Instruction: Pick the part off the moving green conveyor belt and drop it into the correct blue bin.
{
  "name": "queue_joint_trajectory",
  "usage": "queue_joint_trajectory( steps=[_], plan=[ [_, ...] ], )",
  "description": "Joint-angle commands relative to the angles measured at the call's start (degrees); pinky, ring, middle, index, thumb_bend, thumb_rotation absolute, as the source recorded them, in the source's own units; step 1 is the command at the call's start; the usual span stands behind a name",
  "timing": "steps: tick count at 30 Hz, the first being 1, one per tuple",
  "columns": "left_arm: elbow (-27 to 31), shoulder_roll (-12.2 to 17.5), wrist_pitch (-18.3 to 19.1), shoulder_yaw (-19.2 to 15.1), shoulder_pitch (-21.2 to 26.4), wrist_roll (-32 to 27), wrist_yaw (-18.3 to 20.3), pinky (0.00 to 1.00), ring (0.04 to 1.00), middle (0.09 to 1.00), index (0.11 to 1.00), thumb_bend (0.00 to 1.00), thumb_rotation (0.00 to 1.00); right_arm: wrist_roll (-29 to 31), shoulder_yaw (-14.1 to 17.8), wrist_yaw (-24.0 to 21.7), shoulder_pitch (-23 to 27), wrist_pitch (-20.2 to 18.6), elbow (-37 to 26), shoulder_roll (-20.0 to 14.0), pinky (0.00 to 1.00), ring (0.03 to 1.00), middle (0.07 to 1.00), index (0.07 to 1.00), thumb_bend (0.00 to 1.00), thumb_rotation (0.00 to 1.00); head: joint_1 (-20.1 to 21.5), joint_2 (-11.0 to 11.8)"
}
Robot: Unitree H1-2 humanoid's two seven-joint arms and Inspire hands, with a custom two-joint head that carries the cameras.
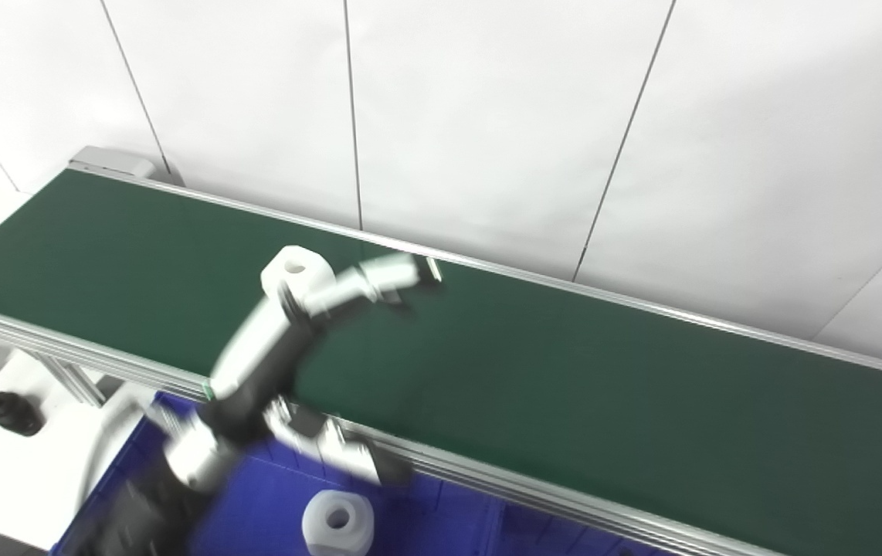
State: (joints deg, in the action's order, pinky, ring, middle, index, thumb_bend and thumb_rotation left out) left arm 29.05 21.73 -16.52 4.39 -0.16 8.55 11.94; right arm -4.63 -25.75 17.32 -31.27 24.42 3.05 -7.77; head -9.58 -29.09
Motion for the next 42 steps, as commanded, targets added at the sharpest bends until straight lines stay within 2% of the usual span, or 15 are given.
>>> queue_joint_trajectory(
  steps=[1, 4, 8, 11, 15, 20, 24, 33, 42],
  plan=[
    [1.9, 2.4, 3.3, -1.5, 5.3, 2.3, 1.9, 0.74, 0.887, 0.935, 0.861, 1.0, 0.19, 0.3, 0.5, -1.1, -0.6, 2.5, -1.2, 0.9, 1.0, 1.0, 1.0, 1.0, 0.85, 0.93, 0.0, -0.1],
    [-0.7, 4.0, 4.4, -1.6, 9.8, 7.1, 3.4, 0.78, 0.909, 0.962, 0.886, 1.0, 0.18, -0.1, 1.1, -1.6, -0.9, 2.5, -1.3, 1.3, 1.0, 1.0, 1.0, 1.0, 0.86, 0.93, 0.3, -0.2],
    [-10.0, 6.1, 0.3, -1.6, 14.7, 11.7, 3.1, 0.79, 0.906, 0.967, 0.905, 1.0, 0.18, 0.2, 1.6, -2.3, -1.1, 2.5, -1.2, 1.6, 1.0, 1.0, 1.0, 1.0, 0.85, 0.92, 0.2, -0.1],
    [-16.2, 7.5, -1.1, -1.0, 17.7, 14.8, 3.3, 0.77, 0.895, 0.965, 0.925, 1.0, 0.18, 0.5, 2.1, -3.2, -1.3, 2.5, -1.3, 1.8, 1.0, 1.0, 1.0, 1.0, 0.84, 0.92, 0.1, -0.2],
    [-26.3, 10.1, -3.7, 1.6, 23.0, 23.5, 2.3, 0.73, 0.885, 0.947, 0.936, 1.0, 0.17, 0.6, 2.7, -4.2, -1.3, 2.5, -1.2, 2.1, 1.0, 1.0, 1.0, 1.0, 0.85, 0.92, 0.1, -0.2],
    [-36.2, 11.6, -6.7, 5.6, 27.8, 33.0, -1.0, 0.79, 0.878, 0.915, 0.919, 1.0, 0.18, 0.4, 3.1, -4.6, -1.4, 2.5, -1.4, 2.4, 1.0, 0.998, 1.0, 1.0, 0.85, 0.92, 0.3, -0.4],
    [-42.6, 11.9, -5.4, 9.9, 30.9, 41.5, -2.9, 0.81, 0.881, 0.901, 0.914, 1.0, 0.18, 0.5, 3.4, -5.3, -1.5, 2.5, -1.4, 2.6, 1.0, 0.997, 1.0, 1.0, 0.84, 0.92, 0.3, -0.5],
    [-55.6, 10.5, -1.5, 19.0, 35.7, 53.6, -7.1, 0.85, 0.887, 0.896, 0.91, 1.0, 0.23, 0.3, 3.4, -5.7, -1.8, 2.5, -2.0, 2.9, 1.0, 0.984, 1.0, 1.0, 0.85, 0.91, 0.8, -1.2],
    [-65.5, 7.9, 0.9, 27.5, 38.8, 57.2, -7.1, 0.86, 0.892, 0.909, 0.905, 1.0, 0.25, 0.9, 3.6, -6.7, -2.7, 2.5, -3.0, 3.8, 1.0, 0.983, 1.0, 1.0, 0.86, 0.9, 1.7, -1.6]
  ],
)
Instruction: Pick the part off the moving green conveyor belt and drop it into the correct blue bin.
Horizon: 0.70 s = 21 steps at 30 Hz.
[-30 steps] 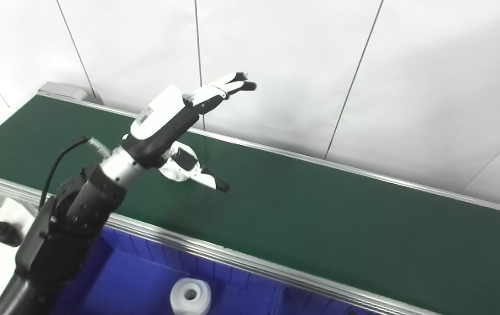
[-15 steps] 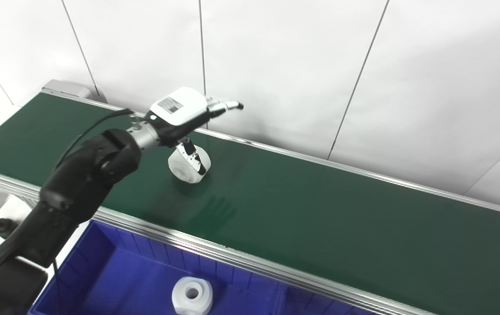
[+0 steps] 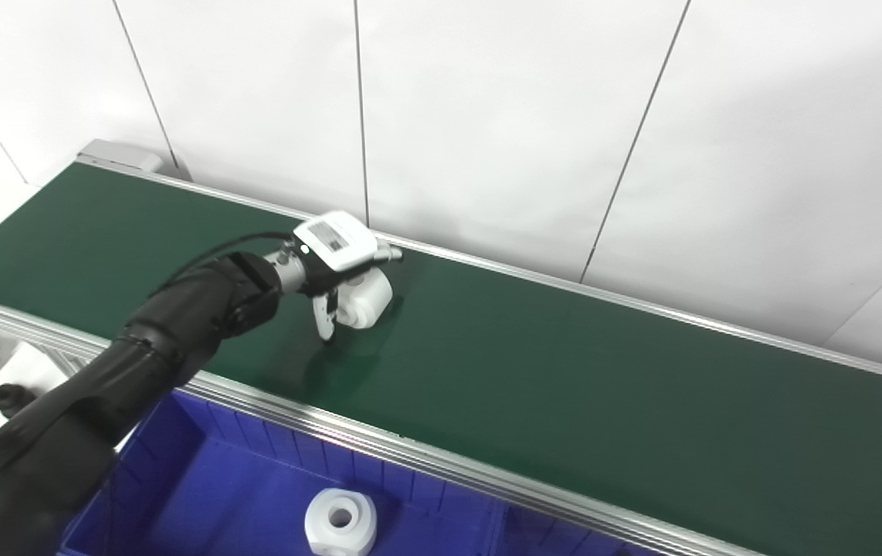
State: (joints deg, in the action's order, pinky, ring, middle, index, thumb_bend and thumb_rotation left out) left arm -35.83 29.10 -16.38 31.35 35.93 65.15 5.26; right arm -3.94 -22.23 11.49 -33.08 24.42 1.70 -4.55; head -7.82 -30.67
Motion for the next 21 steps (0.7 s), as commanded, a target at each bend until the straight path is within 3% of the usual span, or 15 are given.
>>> queue_joint_trajectory(
  steps=[1, 6, 7, 9, 10, 11, 13, 17, 21],
  plan=[
    [-1.3, 0.5, 1.1, 1.4, 2.9, 1.0, -0.6, 0.86, 0.889, 0.906, 0.897, 1.0, 0.24, 0.3, 0.1, -0.9, -1.0, 2.5, -1.7, 0.7, 1.0, 0.984, 1.0, 1.0, 0.86, 0.9, 0.1, -0.1],
    [-3.4, 0.3, 3.3, 4.3, 3.4, 2.6, -5.3, 0.82, 0.856, 0.874, 0.843, 1.0, 0.1, 1.1, 0.4, -1.8, -1.1, 2.5, -1.8, 1.1, 1.0, 0.987, 1.0, 1.0, 0.86, 0.89, 0.1, 0.0],
    [-4.6, -0.1, 2.4, 3.8, 3.2, 1.4, -8.8, 0.81, 0.849, 0.867, 0.834, 1.0, 0.08, 1.1, 0.4, -2.0, -1.1, 2.5, -1.9, 1.2, 1.0, 0.988, 1.0, 1.0, 0.86, 0.89, 0.3, -0.1],
    [-7.6, -1.0, -1.0, 2.7, 2.9, -1.8, -15.5, 0.71, 0.757, 0.781, 0.752, 0.91, 0.02, 0.9, 0.5, -2.3, -1.2, 2.5, -2.0, 1.3, 1.0, 0.986, 1.0, 1.0, 0.86, 0.89, 0.5, -0.1],
    [-9.1, -1.5, -2.9, 2.2, 2.9, -3.2, -18.5, 0.62, 0.655, 0.691, 0.671, 0.87, 0.01, 0.9, 0.6, -2.3, -1.2, 2.5, -2.0, 1.4, 1.0, 0.985, 1.0, 1.0, 0.86, 0.89, 0.5, -0.1],
    [-11.0, -2.1, -5.3, 2.4, 2.9, -3.8, -22.7, 0.56, 0.59, 0.627, 0.611, 0.79, 0.0, 0.7, 0.6, -2.2, -1.3, 2.5, -2.0, 1.6, 1.0, 0.983, 1.0, 1.0, 0.86, 0.89, 0.8, -0.2],
    [-13.3, -3.1, -8.0, 3.0, 2.8, -4.4, -27.4, 0.47, 0.477, 0.526, 0.506, 0.57, 0.0, 0.0, 0.7, -1.8, -1.3, 2.5, -1.9, 1.7, 1.0, 0.975, 1.0, 1.0, 0.86, 0.91, 0.9, -0.3],
    [-14.3, -4.0, -9.3, 4.6, 3.1, -4.7, -30.1, 0.43, 0.43, 0.502, 0.497, 0.51, 0.0, 0.1, 0.7, -1.9, -1.3, 2.5, -1.6, 2.0, 1.0, 0.972, 1.0, 1.0, 0.86, 0.9, 1.0, -0.2],
    [-13.2, -4.0, -9.7, 5.2, 3.6, -5.4, -28.9, 0.43, 0.433, 0.512, 0.474, 0.5, 0.0, 0.7, 0.7, -2.7, -1.2, 2.5, -1.5, 2.1, 1.0, 0.972, 1.0, 1.0, 0.88, 0.9, 1.0, -0.3]
  ],
)
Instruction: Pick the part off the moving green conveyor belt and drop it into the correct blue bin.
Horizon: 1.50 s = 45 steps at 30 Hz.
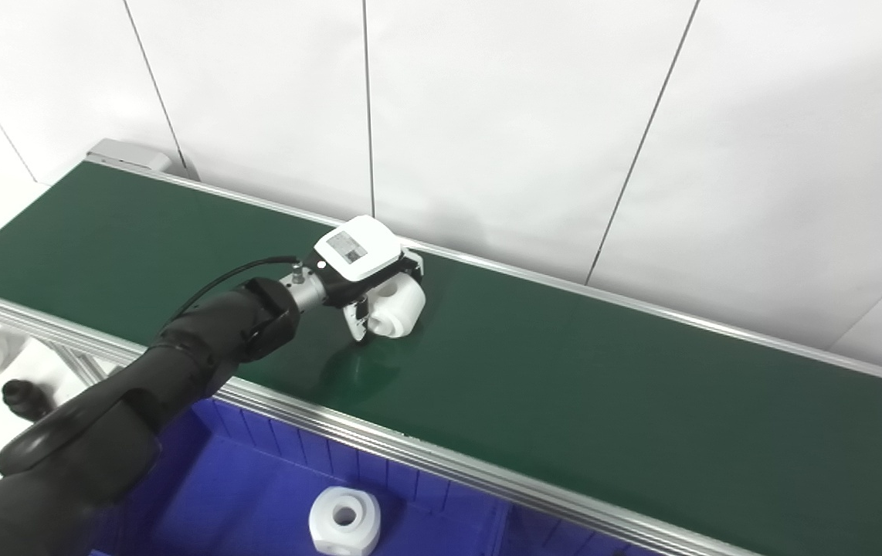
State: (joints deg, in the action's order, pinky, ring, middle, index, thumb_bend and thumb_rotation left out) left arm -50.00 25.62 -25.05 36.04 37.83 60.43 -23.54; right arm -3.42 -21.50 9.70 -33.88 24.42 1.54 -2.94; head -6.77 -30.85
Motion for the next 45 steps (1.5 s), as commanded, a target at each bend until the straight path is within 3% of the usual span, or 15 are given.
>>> queue_joint_trajectory(
  steps=[1, 8, 14, 19, 23, 30, 33, 39, 41, 45],
  plan=[
    [1.4, -0.3, -1.3, 0.8, 2.0, -1.0, -0.1, 0.43, 0.433, 0.512, 0.473, 0.5, 0.0, 0.2, -0.1, -1.0, -0.4, 2.5, -1.3, 0.6, 1.0, 0.972, 1.0, 1.0, 0.88, 0.9, -0.1, -0.1],
    [8.5, 2.7, -1.9, 2.2, 2.6, -3.2, 2.0, 0.41, 0.428, 0.505, 0.493, 0.5, 0.0, -0.7, -0.1, -1.0, 0.0, 2.5, -1.3, 0.8, 1.0, 0.964, 1.0, 1.0, 0.86, 0.91, -0.4, -0.3],
    [25.2, 7.6, -1.8, -1.3, -0.3, -7.0, 8.4, 0.42, 0.426, 0.484, 0.513, 0.5, 0.0, -1.3, -0.1, -1.1, -0.1, 2.5, -2.2, 0.8, 1.0, 0.957, 1.0, 1.0, 0.85, 0.92, -2.2, -3.0],
    [43.7, 12.2, -1.0, -7.7, -4.6, -13.0, 19.2, 0.42, 0.442, 0.499, 0.48, 0.5, 0.0, 0.2, 0.4, -2.7, -0.8, 2.5, -4.7, 0.4, 1.0, 0.965, 1.0, 1.0, 0.84, 0.92, -7.1, -8.8],
    [56.6, 15.5, 1.0, -14.0, -9.8, -17.6, 26.5, 0.4, 0.44, 0.484, 0.501, 0.5, 0.0, 0.1, 0.9, -4.0, -1.7, 1.8, -8.1, 0.6, 1.0, 0.975, 1.0, 1.0, 0.81, 0.99, -9.6, -11.9],
    [72.5, 18.6, 6.9, -23.1, -21.8, -22.7, 38.5, 0.37, 0.42, 0.482, 0.514, 0.5, 0.0, 2.1, 2.1, -6.5, -3.0, 0.2, -12.0, -0.2, 1.0, 0.998, 1.0, 1.0, 0.79, 1.0, -15.6, -13.4],
    [75.7, 18.4, 7.5, -25.7, -27.2, -23.1, 40.3, 0.36, 0.413, 0.489, 0.513, 0.5, 0.0, 2.6, 2.8, -7.2, -3.5, 0.2, -12.2, -0.2, 1.0, 1.0, 1.0, 1.0, 0.76, 1.0, -16.2, -13.2],
    [81.6, 18.0, 10.5, -32.3, -43.3, -22.6, 42.9, 0.36, 0.415, 0.491, 0.506, 0.5, 0.0, 3.8, 3.2, -8.5, -4.2, 0.2, -12.3, 0.1, 1.0, 1.0, 1.0, 1.0, 0.68, 1.0, -15.7, -13.2],
    [80.8, 17.8, 10.4, -33.9, -47.6, -22.1, 42.8, 0.31, 0.386, 0.493, 0.526, 0.5, 0.0, 3.9, 3.1, -8.8, -4.5, 0.4, -12.1, 0.2, 1.0, 1.0, 1.0, 1.0, 0.66, 1.0, -15.1, -13.2],
    [75.9, 17.1, 7.9, -36.3, -53.8, -19.7, 39.9, 0.36, 0.414, 0.489, 0.515, 0.5, 0.0, 3.2, 3.0, -9.3, -5.5, 0.6, -12.2, 0.6, 1.0, 1.0, 1.0, 1.0, 0.64, 1.0, -13.8, -13.7]
  ],
)
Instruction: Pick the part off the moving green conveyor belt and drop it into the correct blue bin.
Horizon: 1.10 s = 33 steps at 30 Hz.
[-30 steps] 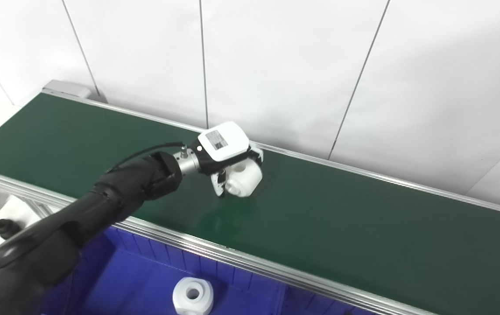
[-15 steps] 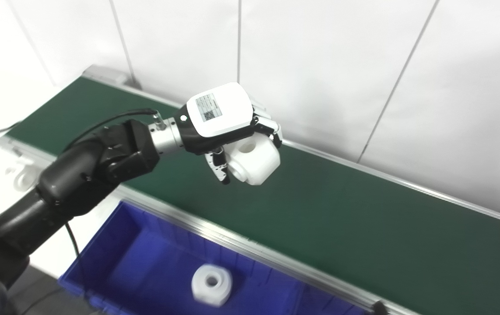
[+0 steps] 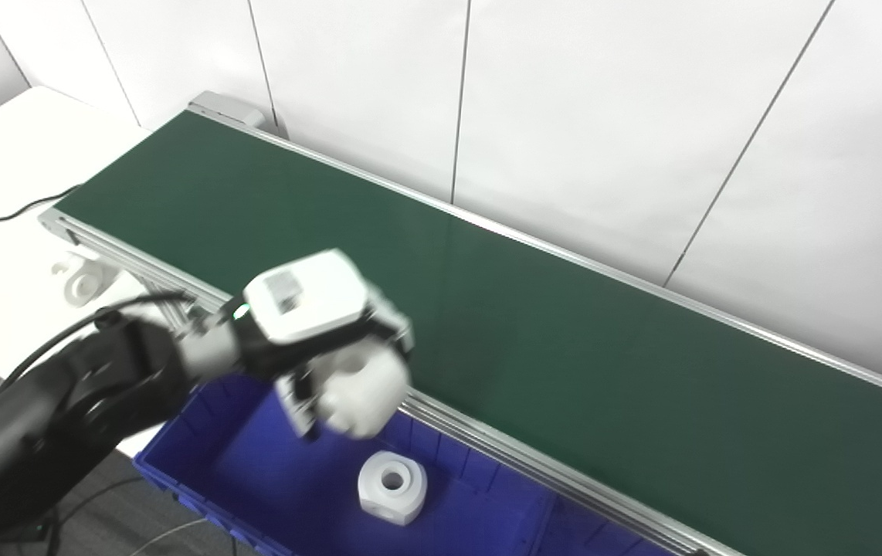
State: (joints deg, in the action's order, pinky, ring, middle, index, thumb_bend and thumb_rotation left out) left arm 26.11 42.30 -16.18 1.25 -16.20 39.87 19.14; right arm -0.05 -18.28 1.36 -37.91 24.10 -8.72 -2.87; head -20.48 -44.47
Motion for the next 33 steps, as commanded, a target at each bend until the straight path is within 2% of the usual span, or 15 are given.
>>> queue_joint_trajectory(
  steps=[1, 6, 10, 13, 15, 16, 17, 18, 19, 23, 26, 28, 30, 33],
  plan=[
    [-1.6, 0.2, -1.5, -1.7, -0.4, 1.6, -3.3, 0.38, 0.427, 0.489, 0.507, 0.5, 0.0, -0.5, -0.3, -0.9, -1.7, 0.9, -1.9, 0.6, 1.0, 1.0, 1.0, 1.0, 0.63, 1.0, 0.1, -0.1],
    [-7.8, -1.3, -2.9, -1.4, -1.5, 6.8, -5.8, 0.37, 0.399, 0.477, 0.527, 0.5, 0.0, -0.9, -0.7, -1.2, -2.2, 1.6, -1.7, 0.8, 1.0, 1.0, 1.0, 1.0, 0.64, 1.0, 0.5, 0.1],
    [-16.3, -2.6, -4.0, 1.0, -0.5, 12.0, -10.6, 0.41, 0.413, 0.497, 0.507, 0.5, 0.0, -1.9, -1.1, -1.2, -2.5, 1.3, -2.2, 1.4, 1.0, 0.993, 1.0, 1.0, 0.65, 1.0, 1.5, 0.2],
    [-19.4, -3.1, -3.1, 2.2, 0.4, 15.0, -12.3, 0.44, 0.423, 0.495, 0.503, 0.5, 0.0, -1.6, -1.4, -1.6, -2.6, 1.3, -2.4, 1.6, 1.0, 0.997, 1.0, 1.0, 0.63, 1.0, 1.7, 0.1],
    [-19.4, -3.3, -2.0, 2.3, 0.6, 15.5, -12.2, 0.44, 0.419, 0.495, 0.514, 0.5, 0.0, -1.3, -1.5, -1.7, -2.7, 1.3, -2.4, 1.7, 1.0, 0.998, 1.0, 1.0, 0.63, 1.0, 1.7, 0.1],
    [-18.0, -3.3, -0.5, 1.9, 0.3, 15.8, -10.7, 0.44, 0.418, 0.496, 0.517, 0.5, 0.0, -1.1, -1.5, -1.7, -2.8, 1.2, -2.4, 1.8, 1.0, 0.998, 1.0, 1.0, 0.63, 1.0, 1.7, 0.2],
    [-16.7, -3.2, 1.0, 1.7, 0.1, 16.5, -9.1, 0.51, 0.556, 0.624, 0.636, 0.8, 0.16, -1.0, -1.5, -1.7, -2.8, 1.1, -2.4, 1.8, 1.0, 0.999, 1.0, 1.0, 0.65, 1.0, 2.0, 0.3],
    [-15.6, -2.9, 2.1, 1.6, -0.1, 17.4, -7.8, 0.55, 0.628, 0.688, 0.694, 0.9, 0.25, -1.0, -1.5, -1.7, -2.8, 1.1, -2.4, 1.9, 1.0, 1.0, 1.0, 1.0, 0.66, 1.0, 2.0, 0.3],
    [-14.7, -2.6, 2.8, 1.7, -0.2, 18.0, -7.0, 0.65, 0.733, 0.782, 0.78, 0.97, 0.41, -1.3, -1.4, -1.6, -2.8, 1.3, -2.3, 2.0, 1.0, 1.0, 1.0, 1.0, 0.67, 1.0, 2.0, 0.3],
    [-12.2, -1.9, 3.7, 1.8, -0.4, 18.9, -5.0, 0.74, 0.793, 0.835, 0.849, 1.0, 0.54, -1.7, -1.1, -1.5, -2.5, 1.7, -1.9, 2.1, 1.0, 1.0, 1.0, 1.0, 0.66, 1.0, 2.3, 0.5],
    [-10.6, -1.7, 3.4, 1.7, -0.7, 18.0, -4.3, 0.74, 0.79, 0.823, 0.846, 1.0, 0.56, -1.2, -1.2, -1.7, -2.5, 1.6, -1.9, 2.1, 1.0, 0.999, 1.0, 1.0, 0.67, 1.0, 2.2, 0.4],
    [-7.9, -1.7, 2.9, 1.1, -1.4, 15.8, -4.2, 0.74, 0.768, 0.805, 0.828, 1.0, 0.55, -1.1, -1.2, -1.7, -2.6, 1.5, -2.0, 2.1, 1.0, 0.997, 1.0, 1.0, 0.68, 1.0, 2.2, 0.4],
    [-3.0, -2.5, 2.4, -0.1, -2.4, 10.5, -4.3, 0.73, 0.753, 0.795, 0.813, 1.0, 0.55, -1.3, -1.2, -1.7, -2.5, 1.3, -2.1, 2.2, 1.0, 0.996, 1.0, 1.0, 0.69, 1.0, 2.7, 0.1],
    [3.7, -3.7, 3.3, -1.3, -3.6, 5.2, -3.0, 0.7, 0.729, 0.777, 0.8, 1.0, 0.57, -1.8, -1.0, -1.5, -2.4, 1.1, -2.1, 2.4, 1.0, 0.993, 1.0, 1.0, 0.7, 1.0, 2.8, 0.2]
  ],
)
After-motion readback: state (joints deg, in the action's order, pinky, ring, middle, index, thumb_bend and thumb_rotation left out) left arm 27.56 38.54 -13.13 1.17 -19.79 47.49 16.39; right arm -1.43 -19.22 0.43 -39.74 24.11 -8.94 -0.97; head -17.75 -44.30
